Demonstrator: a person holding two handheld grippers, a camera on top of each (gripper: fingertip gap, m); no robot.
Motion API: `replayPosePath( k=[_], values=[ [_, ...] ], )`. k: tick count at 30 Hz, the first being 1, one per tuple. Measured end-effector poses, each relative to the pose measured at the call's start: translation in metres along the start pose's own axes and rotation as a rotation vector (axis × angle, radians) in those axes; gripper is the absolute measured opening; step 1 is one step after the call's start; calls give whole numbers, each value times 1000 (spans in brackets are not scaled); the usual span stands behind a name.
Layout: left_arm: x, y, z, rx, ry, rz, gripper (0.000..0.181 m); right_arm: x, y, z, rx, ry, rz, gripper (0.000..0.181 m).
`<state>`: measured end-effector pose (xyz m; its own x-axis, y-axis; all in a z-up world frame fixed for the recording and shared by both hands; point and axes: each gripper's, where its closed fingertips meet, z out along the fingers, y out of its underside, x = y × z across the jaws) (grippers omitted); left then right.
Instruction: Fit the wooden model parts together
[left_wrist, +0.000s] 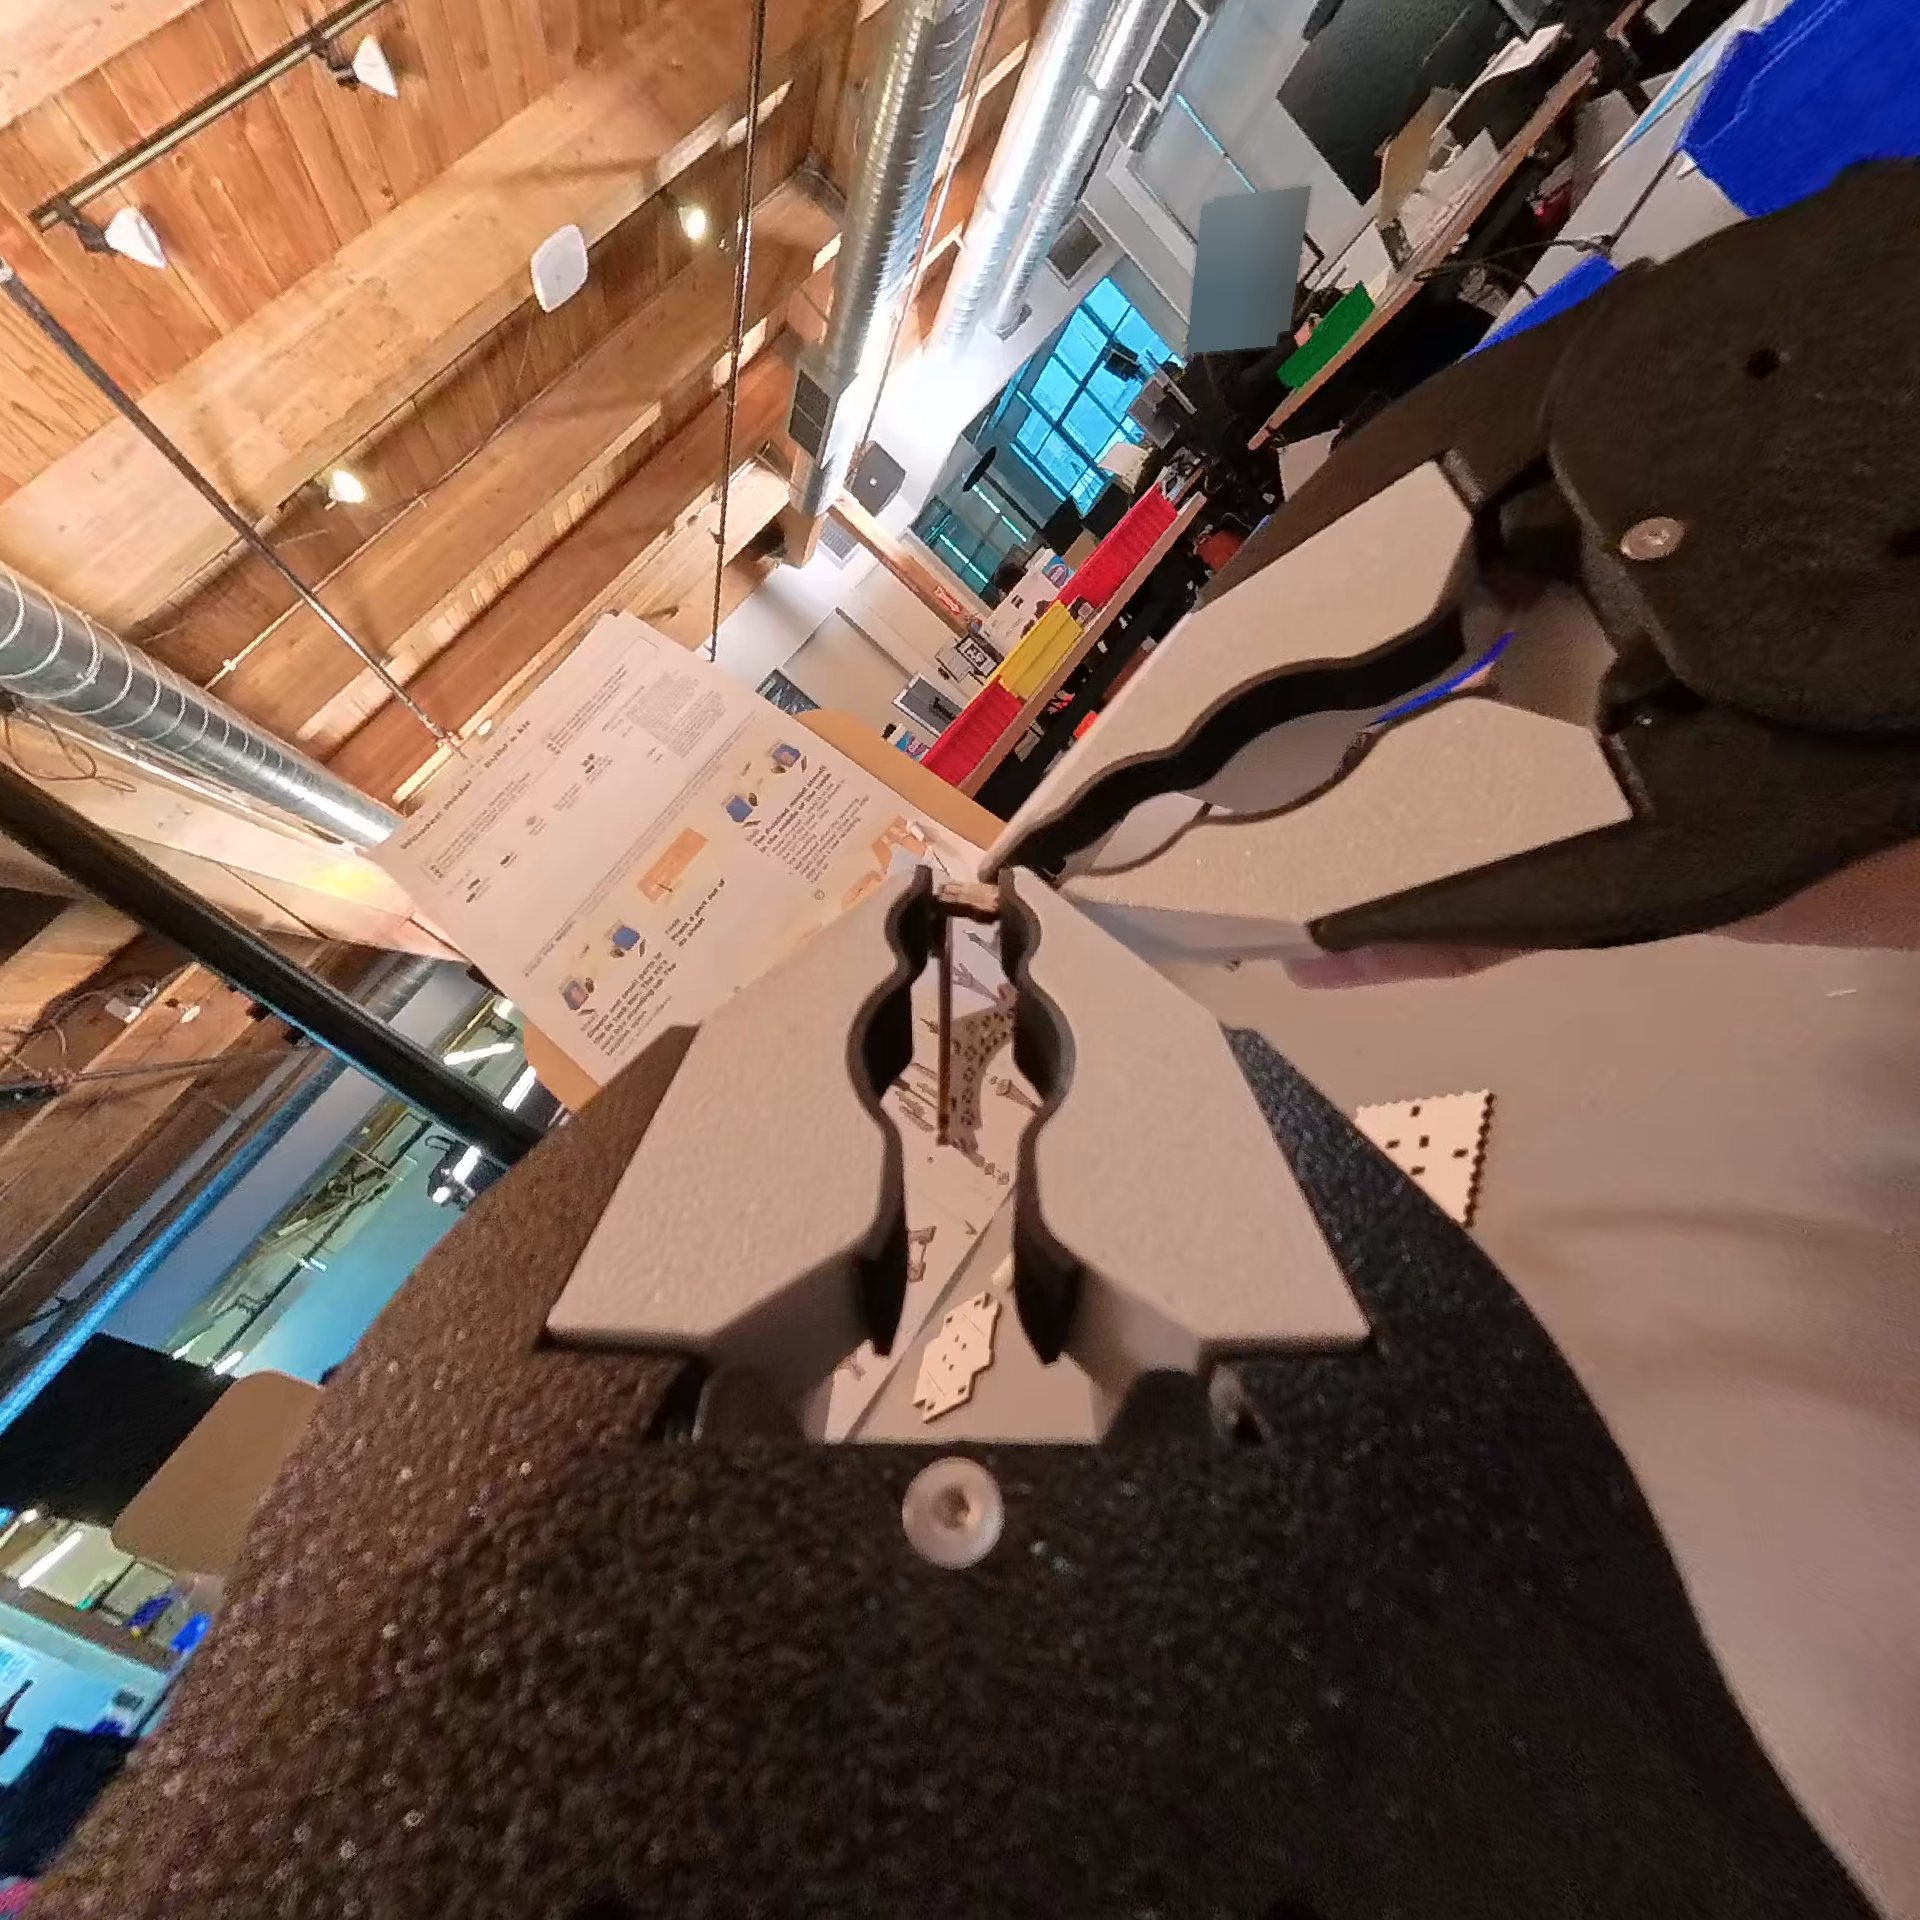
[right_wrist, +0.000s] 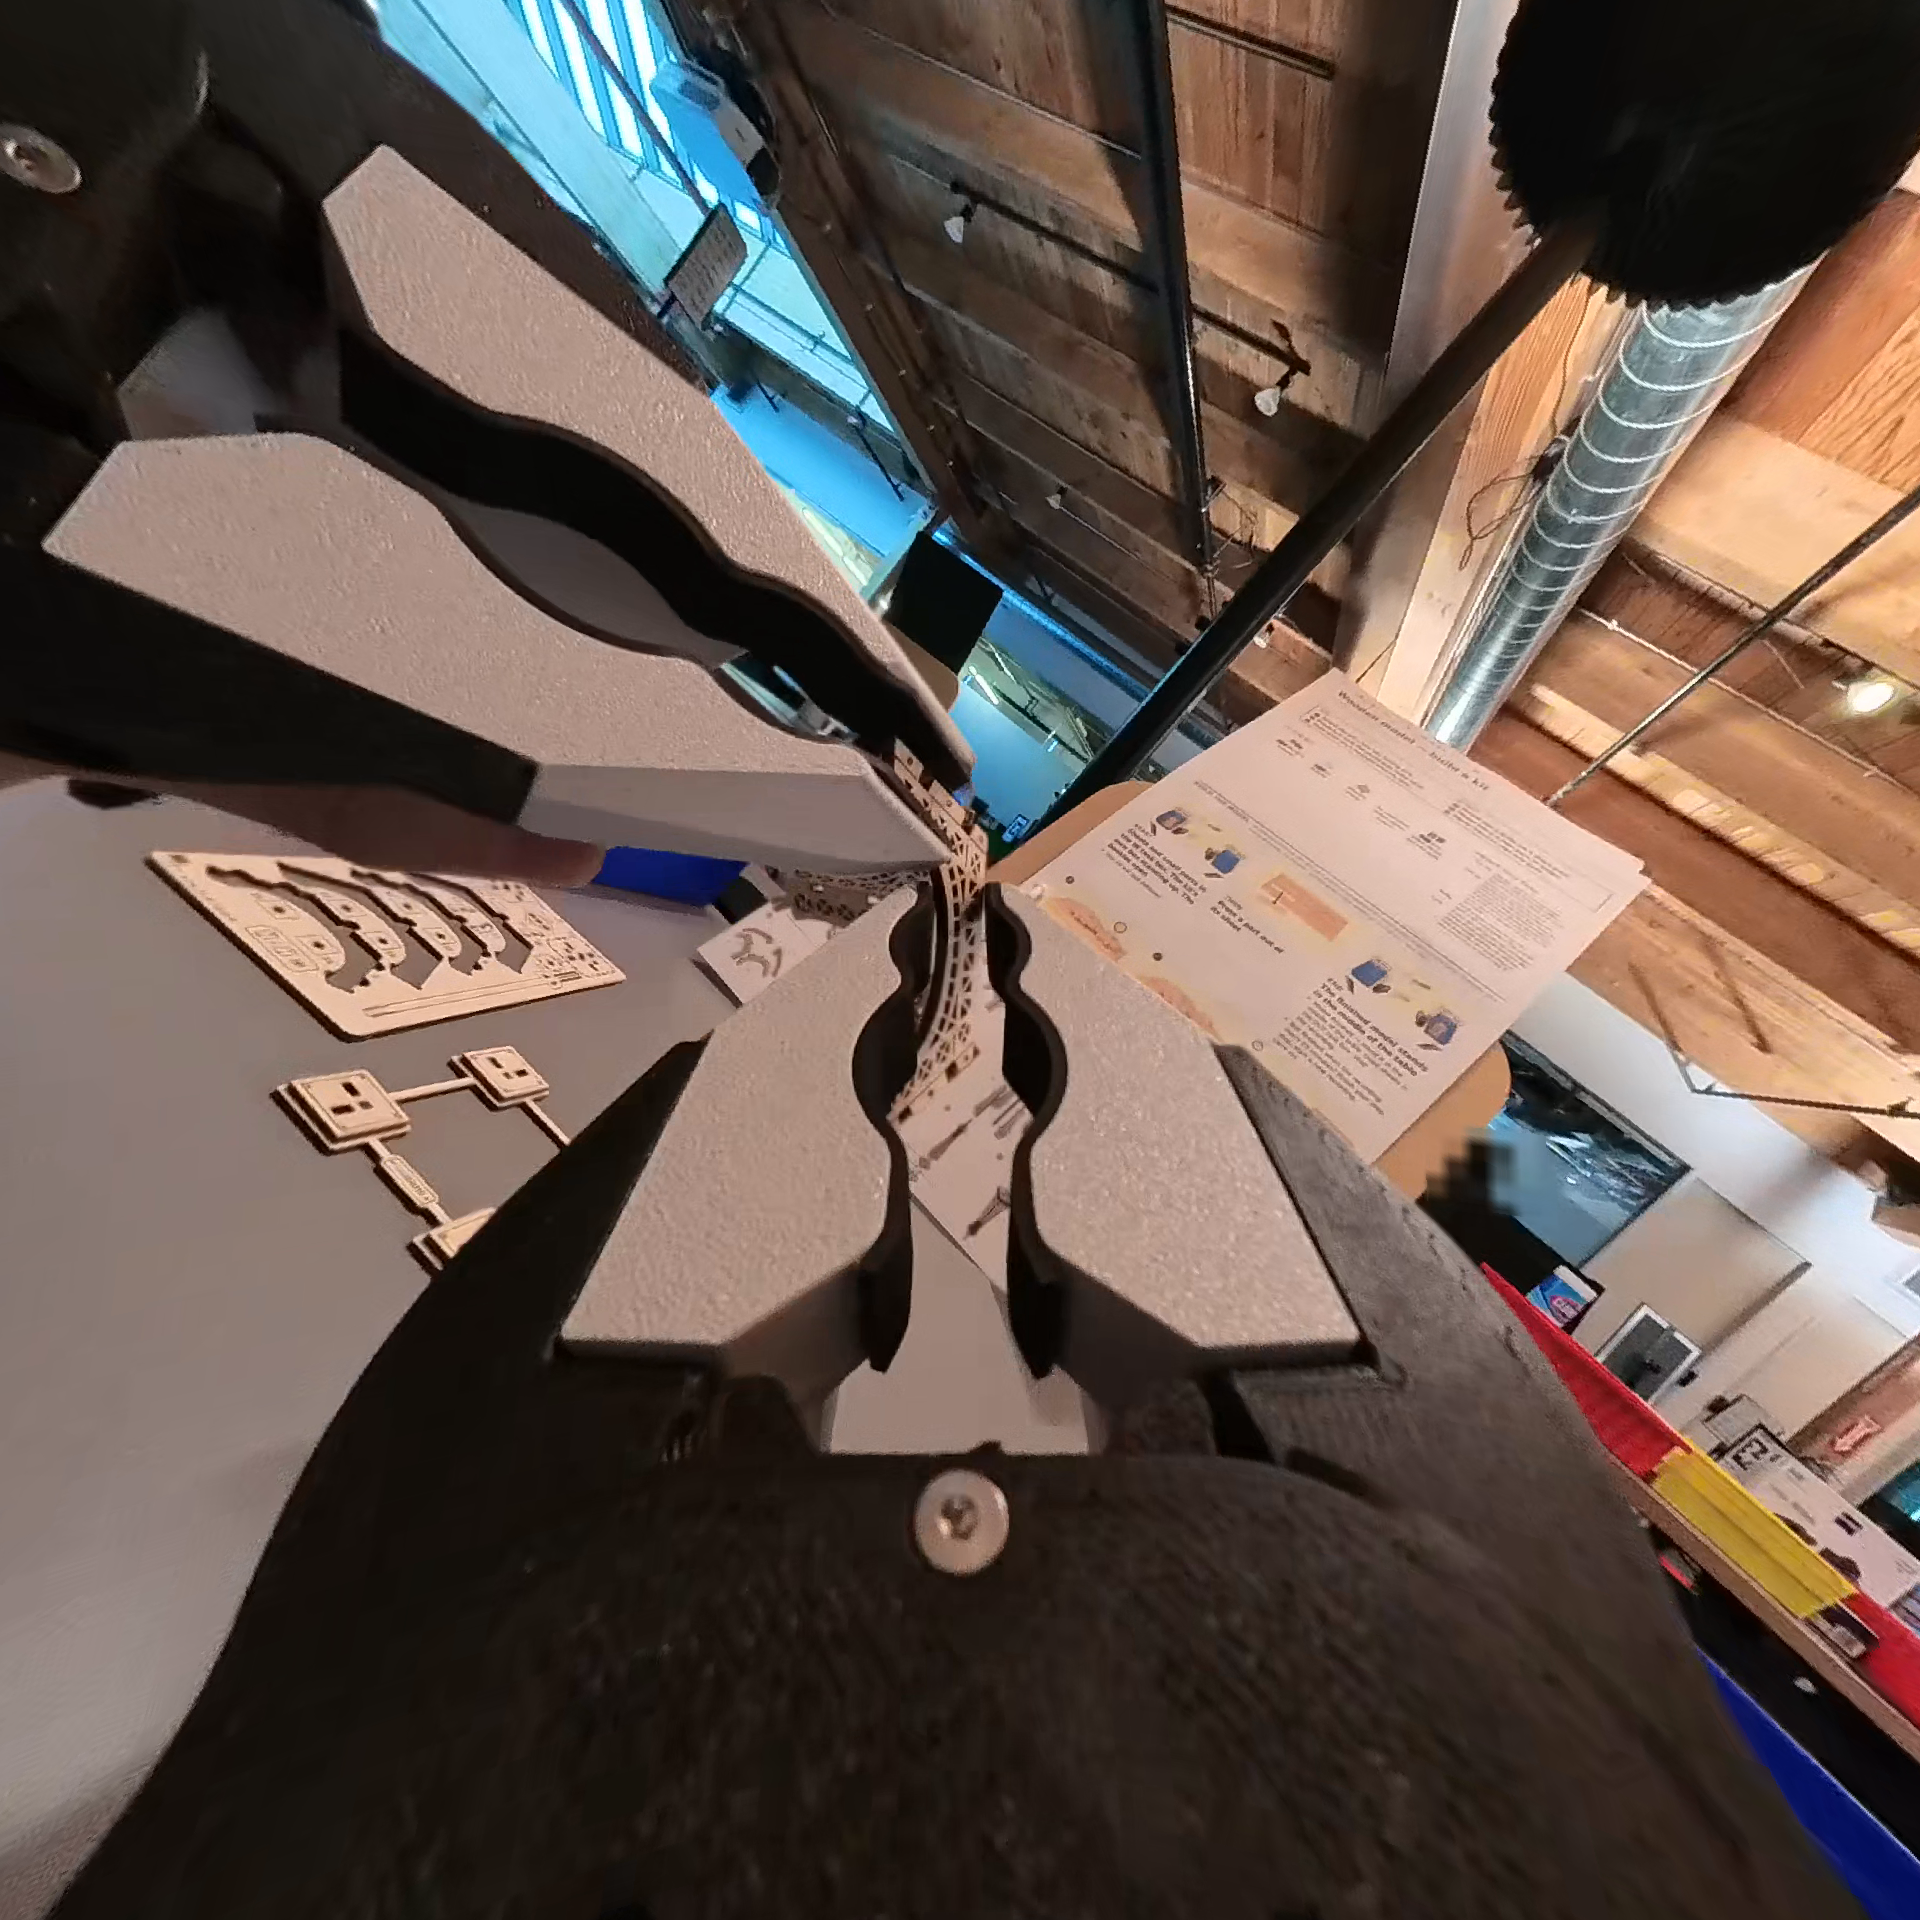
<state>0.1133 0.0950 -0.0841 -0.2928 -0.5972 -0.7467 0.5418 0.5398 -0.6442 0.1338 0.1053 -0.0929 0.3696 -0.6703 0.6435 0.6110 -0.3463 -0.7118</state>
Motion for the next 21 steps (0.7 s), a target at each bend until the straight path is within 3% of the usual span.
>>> replayPosePath(
  k=[4,6,9,14,21],
  values=[
    [5,-1,-4,38,56,90,9,-3,-1,1,39,-67,80,27],
    [5,3,-6,34,78,149,9,-10,0,2,50,-165,159,12],
    [6,6,-9,43,108,188,9,-16,0,2,59,-227,230,9],
    [2,7,-11,54,102,142,16,-10,3,4,14,-136,164,8],
    [-6,11,-14,40,104,129,21,-2,5,2,16,-103,243,8]
  ],
)
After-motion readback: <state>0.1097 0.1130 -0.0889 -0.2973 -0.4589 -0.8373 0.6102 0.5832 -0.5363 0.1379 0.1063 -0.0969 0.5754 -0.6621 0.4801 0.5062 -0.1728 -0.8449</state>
